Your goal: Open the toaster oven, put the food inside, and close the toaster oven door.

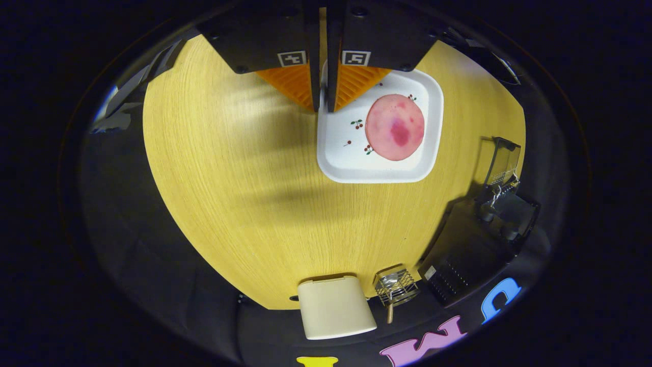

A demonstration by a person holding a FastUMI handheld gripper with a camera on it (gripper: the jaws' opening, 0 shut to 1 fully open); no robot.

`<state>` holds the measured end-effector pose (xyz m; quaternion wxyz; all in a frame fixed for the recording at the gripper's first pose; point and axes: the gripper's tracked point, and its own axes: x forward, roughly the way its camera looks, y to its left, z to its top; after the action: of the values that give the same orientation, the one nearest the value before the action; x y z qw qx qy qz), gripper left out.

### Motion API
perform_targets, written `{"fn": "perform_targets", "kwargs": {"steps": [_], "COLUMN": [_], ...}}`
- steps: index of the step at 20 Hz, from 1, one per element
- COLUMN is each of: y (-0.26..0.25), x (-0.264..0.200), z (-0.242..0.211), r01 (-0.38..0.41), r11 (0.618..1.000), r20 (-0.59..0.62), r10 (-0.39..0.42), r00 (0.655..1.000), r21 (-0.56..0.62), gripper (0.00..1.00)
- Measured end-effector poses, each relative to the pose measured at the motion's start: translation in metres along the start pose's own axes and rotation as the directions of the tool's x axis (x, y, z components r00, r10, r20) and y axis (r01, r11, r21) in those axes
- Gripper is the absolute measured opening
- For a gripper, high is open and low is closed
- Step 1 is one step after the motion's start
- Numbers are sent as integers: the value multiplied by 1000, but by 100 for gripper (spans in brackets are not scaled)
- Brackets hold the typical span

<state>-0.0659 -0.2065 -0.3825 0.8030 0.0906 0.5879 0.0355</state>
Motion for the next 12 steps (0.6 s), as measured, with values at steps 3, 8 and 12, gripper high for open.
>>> {"fn": "perform_targets", "kwargs": {"steps": [3, 8, 12], "y": [7, 25, 44], "x": [1, -6, -23], "z": [-4, -14, -17], "r01": [-37, -91, -109], "r11": [997, 971, 948], "r20": [-1, 11, 49], "r10": [37, 91, 99], "r00": [999, 996, 994], "r21": [72, 221, 300], "gripper": [6, 5, 5]}}
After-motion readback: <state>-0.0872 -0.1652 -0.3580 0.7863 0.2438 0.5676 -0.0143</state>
